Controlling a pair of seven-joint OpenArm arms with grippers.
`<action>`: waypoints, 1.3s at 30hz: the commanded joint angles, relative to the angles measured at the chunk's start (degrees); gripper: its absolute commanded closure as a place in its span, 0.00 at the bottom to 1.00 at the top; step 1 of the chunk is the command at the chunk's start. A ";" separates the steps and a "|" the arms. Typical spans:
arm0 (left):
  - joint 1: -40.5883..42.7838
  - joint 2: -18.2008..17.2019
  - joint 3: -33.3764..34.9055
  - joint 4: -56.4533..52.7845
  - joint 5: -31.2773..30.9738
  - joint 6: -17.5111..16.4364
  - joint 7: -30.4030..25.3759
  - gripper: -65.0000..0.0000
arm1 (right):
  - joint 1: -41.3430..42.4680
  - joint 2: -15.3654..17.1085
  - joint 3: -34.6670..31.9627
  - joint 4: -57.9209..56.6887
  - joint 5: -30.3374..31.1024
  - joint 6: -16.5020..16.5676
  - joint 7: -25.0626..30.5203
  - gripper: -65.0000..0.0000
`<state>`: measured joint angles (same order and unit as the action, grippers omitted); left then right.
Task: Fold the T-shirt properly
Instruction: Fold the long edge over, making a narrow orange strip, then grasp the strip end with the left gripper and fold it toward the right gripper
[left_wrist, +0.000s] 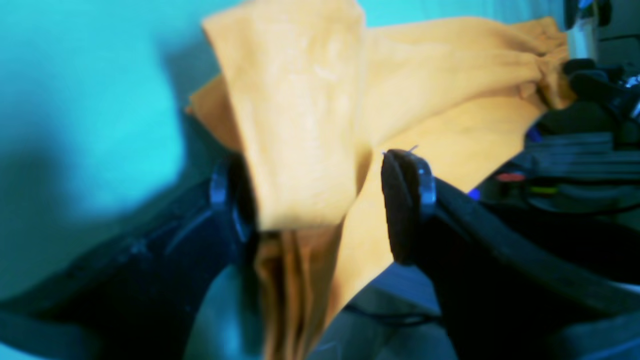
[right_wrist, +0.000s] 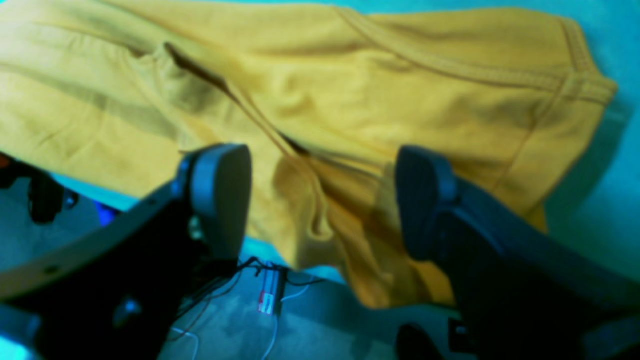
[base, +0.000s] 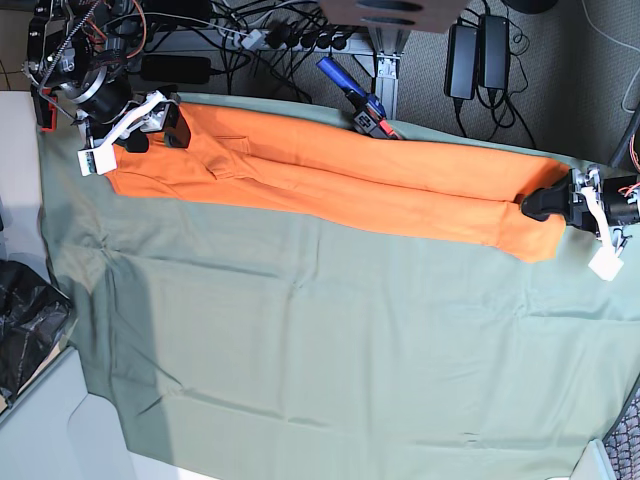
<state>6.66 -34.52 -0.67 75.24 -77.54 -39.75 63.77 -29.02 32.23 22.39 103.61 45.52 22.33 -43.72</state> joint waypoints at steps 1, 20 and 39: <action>-0.28 -0.35 -0.09 0.39 -1.20 -0.25 0.79 0.38 | 0.11 0.90 0.74 0.81 0.81 5.97 1.27 0.32; -5.95 1.25 -5.79 0.39 -0.28 -0.25 -0.98 1.00 | 1.27 0.90 1.95 0.81 -0.79 5.92 1.53 0.32; -24.26 0.20 0.07 -8.44 35.45 -0.25 -18.86 1.00 | 6.75 0.92 7.30 0.81 -0.07 5.84 1.44 0.32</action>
<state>-16.16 -33.30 -0.16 65.93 -41.15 -39.53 46.15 -22.52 32.08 29.02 103.61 45.10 22.31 -43.44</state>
